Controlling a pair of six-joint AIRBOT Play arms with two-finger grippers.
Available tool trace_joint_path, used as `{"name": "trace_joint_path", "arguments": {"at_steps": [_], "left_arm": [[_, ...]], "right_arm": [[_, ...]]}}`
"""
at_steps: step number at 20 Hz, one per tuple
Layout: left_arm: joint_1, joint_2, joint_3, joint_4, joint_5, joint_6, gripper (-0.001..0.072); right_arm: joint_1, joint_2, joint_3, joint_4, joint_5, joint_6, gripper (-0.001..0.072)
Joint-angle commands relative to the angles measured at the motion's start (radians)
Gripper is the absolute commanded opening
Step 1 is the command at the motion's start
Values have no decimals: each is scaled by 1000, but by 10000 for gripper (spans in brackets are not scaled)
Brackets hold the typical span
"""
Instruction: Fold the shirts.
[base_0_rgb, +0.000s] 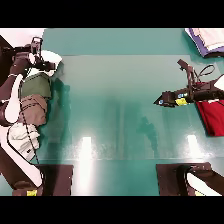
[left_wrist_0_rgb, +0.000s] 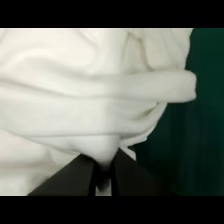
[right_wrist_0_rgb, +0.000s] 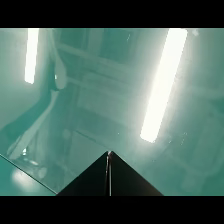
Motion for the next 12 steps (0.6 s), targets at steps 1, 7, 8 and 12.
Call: {"name": "trace_joint_path", "arguments": {"at_steps": [1,7,8,12], "left_arm": [[1,20,126,-162,-107,-5,25],[-68,391,195,-465,-264,190,25],[-87,470,195,-515,-332,221,25],[-172,727,164,-690,-549,300,25]], "right_arm": [[1,1,2,2,-17,2,19],[-2,18,159,19,-67,2,19],[-2,18,204,18,-69,2,19],[-8,18,364,16,-68,1,19]]}}
